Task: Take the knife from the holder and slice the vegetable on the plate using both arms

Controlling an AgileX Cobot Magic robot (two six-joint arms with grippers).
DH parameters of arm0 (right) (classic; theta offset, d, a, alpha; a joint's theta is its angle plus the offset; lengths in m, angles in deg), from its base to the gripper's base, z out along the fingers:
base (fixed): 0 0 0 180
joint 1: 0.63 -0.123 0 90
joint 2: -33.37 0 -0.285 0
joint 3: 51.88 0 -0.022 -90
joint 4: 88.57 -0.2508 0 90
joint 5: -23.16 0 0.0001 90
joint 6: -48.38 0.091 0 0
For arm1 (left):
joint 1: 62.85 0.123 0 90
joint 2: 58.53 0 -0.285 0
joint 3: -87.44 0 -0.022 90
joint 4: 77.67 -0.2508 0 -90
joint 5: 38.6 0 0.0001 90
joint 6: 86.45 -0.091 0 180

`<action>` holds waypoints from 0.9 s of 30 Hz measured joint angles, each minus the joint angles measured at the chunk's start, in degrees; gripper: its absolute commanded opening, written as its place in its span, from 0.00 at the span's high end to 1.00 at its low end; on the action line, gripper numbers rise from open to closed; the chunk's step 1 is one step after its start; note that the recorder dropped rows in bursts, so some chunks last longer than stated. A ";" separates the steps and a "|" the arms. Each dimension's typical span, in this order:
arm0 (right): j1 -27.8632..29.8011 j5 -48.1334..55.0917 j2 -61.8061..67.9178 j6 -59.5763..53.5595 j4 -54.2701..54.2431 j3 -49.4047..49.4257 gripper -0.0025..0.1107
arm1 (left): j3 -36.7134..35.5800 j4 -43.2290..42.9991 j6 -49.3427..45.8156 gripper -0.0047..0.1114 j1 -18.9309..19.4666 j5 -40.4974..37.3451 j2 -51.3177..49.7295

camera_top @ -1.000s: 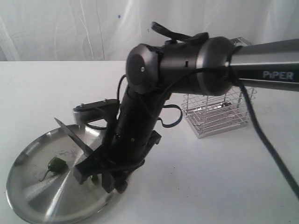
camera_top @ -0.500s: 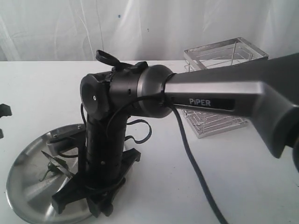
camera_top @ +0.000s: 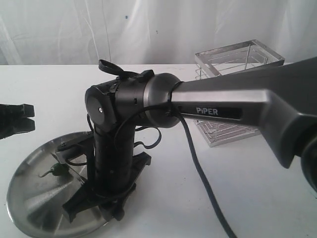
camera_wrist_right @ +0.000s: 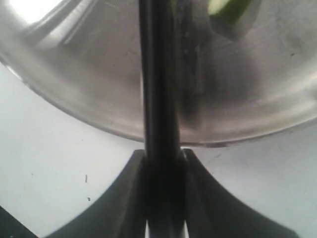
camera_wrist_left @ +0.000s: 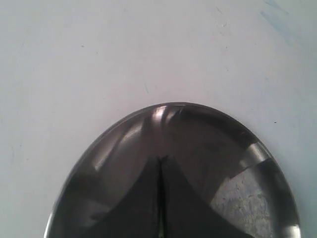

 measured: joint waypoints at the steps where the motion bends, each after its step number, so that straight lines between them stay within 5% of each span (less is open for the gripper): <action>1: 0.00 -0.25 0.00 0.10 0.00 0.00 0.98 | 0.00 0.13 -0.11 0.96 0.00 0.00 0.00; 19: -0.67 -4.87 -1.64 4.70 -1.37 -0.23 0.98 | 0.00 0.89 -0.43 0.96 0.00 1.95 0.00; 27: -7.68 -13.89 -1.14 16.52 -0.34 -0.23 0.98 | 0.00 7.30 -3.50 0.96 0.00 4.43 0.00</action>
